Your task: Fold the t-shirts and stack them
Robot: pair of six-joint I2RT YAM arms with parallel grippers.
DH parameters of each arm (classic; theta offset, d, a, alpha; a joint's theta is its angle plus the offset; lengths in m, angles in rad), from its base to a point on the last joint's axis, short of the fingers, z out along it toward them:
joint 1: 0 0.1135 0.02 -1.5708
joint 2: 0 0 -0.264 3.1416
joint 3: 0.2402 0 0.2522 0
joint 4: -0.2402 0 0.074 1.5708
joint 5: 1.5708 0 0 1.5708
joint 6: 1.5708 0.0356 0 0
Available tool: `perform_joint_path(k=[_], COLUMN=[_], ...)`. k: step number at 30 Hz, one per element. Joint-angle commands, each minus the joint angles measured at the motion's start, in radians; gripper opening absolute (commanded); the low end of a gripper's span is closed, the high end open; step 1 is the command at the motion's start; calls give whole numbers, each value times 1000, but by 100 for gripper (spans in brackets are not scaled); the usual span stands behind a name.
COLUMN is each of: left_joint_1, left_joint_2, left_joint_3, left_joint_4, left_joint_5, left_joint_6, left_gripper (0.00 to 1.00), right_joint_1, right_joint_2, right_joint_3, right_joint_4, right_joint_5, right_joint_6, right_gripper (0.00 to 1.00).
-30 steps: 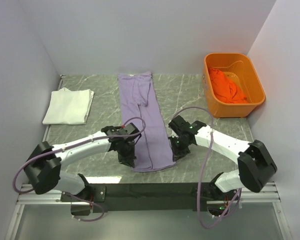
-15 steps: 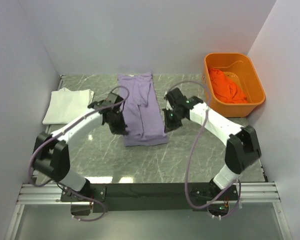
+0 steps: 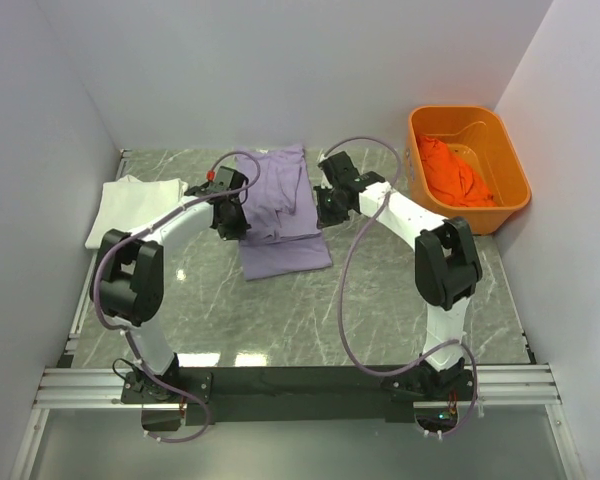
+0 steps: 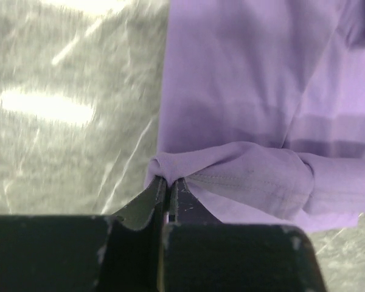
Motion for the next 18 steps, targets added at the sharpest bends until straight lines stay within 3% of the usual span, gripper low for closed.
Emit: perform_joint_path(k=[1, 18], left_joint_1=[19, 21], left_joint_2=[14, 65], left_joint_3=[30, 19], left_joint_4=[103, 197], left_joint_5=[-32, -1], left_joint_6=[40, 32], left_gripper=[2, 2], right_joint_1=[-16, -53], right_joint_2=[26, 69], right_joint_3=[61, 49], right_joint_4=[72, 110], right_joint_5=[26, 26], right_joint_6=[-27, -21], right_gripper=[0, 0])
